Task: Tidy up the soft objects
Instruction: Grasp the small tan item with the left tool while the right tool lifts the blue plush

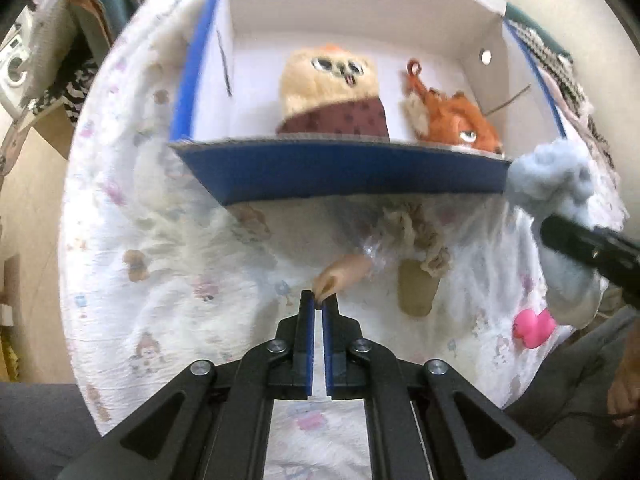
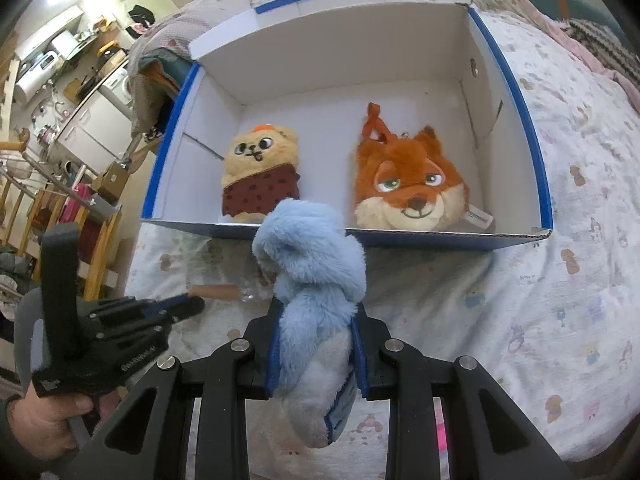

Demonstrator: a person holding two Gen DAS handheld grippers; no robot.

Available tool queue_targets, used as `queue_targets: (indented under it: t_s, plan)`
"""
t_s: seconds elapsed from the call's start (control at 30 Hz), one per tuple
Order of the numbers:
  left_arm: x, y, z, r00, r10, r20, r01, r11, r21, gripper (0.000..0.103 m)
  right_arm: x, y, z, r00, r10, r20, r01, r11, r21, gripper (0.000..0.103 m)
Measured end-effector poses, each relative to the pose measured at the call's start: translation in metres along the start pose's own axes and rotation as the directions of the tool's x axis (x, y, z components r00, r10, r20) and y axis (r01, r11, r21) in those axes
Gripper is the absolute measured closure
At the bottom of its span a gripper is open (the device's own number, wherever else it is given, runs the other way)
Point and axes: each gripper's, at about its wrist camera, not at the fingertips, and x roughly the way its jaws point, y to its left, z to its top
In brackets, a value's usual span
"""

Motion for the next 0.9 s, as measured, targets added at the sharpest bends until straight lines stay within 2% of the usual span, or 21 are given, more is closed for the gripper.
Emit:
queue_targets:
  t_s: [0.2, 0.33, 0.53, 0.67, 0.73, 0.9]
  plan:
    - [-0.023, 0.035, 0.002, 0.999, -0.033, 0.042, 0.036, 0.997, -0.066, 0.100, -0.002, 0.003, -0.004, 1.000, -0.003, 0.006, 0.004, 0.999, -0.032, 0.073]
    - [-0.033, 0.039, -0.001, 0.996, -0.049, 0.069, 0.054, 0.996, -0.067, 0.100, -0.001, 0.000, -0.005, 1.000, -0.011, 0.007, 0.011, 1.000, -0.016, 0.073]
    - [-0.029, 0.041, 0.001, 0.996, -0.065, 0.062, 0.070, 0.994, -0.085, 0.100, -0.008, -0.002, -0.007, 1.000, -0.004, 0.031, 0.003, 1.000, 0.005, 0.073]
    - [-0.036, 0.039, 0.000, 0.995, -0.050, 0.091, 0.059, 0.993, -0.101, 0.100, -0.011, -0.002, -0.010, 0.999, 0.006, 0.039, -0.006, 1.000, 0.007, 0.073]
    - [-0.046, 0.032, -0.003, 0.992, -0.015, 0.123, 0.024, 0.997, -0.067, 0.100, -0.017, -0.001, -0.010, 0.998, 0.021, 0.059, -0.021, 1.000, 0.008, 0.073]
    - [-0.086, 0.027, -0.004, 0.975, 0.013, 0.221, -0.009, 1.000, -0.023, 0.100, -0.040, -0.004, -0.002, 0.990, 0.063, 0.124, -0.071, 0.996, 0.059, 0.073]
